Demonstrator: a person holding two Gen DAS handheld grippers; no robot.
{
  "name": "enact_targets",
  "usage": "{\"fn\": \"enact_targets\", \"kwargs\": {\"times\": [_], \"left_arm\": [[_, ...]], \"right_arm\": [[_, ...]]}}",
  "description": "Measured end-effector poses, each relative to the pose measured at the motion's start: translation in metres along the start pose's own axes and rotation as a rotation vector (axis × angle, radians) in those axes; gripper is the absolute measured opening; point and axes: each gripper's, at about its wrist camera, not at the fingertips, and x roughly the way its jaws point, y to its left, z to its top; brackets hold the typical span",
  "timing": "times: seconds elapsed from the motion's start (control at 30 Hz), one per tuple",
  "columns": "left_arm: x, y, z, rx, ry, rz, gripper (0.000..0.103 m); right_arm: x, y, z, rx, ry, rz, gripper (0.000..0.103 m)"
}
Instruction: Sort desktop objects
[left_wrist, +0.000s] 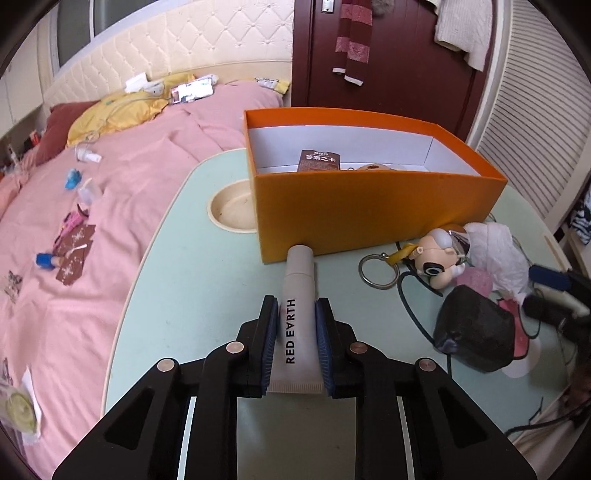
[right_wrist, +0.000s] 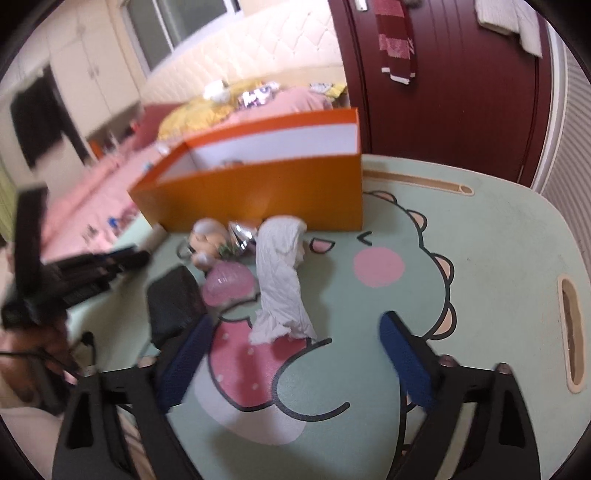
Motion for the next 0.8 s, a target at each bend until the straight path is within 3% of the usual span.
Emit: {"fn": "enact_targets", "kwargs": {"times": [0.1, 0.17, 0.23, 0.3, 0.5, 0.6, 0.7, 0.8], "left_arm": [[0.001, 0.003, 0.001, -0.009, -0.001, -0.018, 0.027], [0.001, 0.003, 0.001, -0.007, -0.003, -0.024, 0.03], [0.002, -0.001, 0.001, 0.018, 0.0, -0.025, 0.044], [0.005, -0.006, 0.001, 0.039, 0.022, 0.004, 0.084], [0.005, 0.0, 0.002, -0.011, 0.024, 0.004, 0.084], [0.005, 0.002, 0.002, -0.024, 0.019, -0.009, 0.084], [0.004, 0.004, 0.002, -0.037, 0.015, -0.024, 0.084], [0.004, 0.007, 0.002, -0.055, 0.01, -0.04, 0.084]], "right_arm": [[-0.008, 0.008, 0.01, -0.007, -0.019, 0.079, 0.063], [-0.009, 0.016, 0.019, -0.011, -0.021, 0.142, 0.058], [-0.002, 0.025, 0.027, -0.004, -0.007, 0.207, 0.056], [0.009, 0.03, 0.035, 0.009, 0.016, 0.24, 0.056], [0.027, 0.009, 0.041, 0.124, 0.044, 0.215, 0.055], [0.028, -0.007, 0.04, 0.145, 0.058, 0.134, 0.055], [0.025, -0.009, 0.04, 0.103, 0.06, 0.096, 0.05], [0.022, 0.005, 0.041, 0.024, 0.057, 0.118, 0.05]]}}
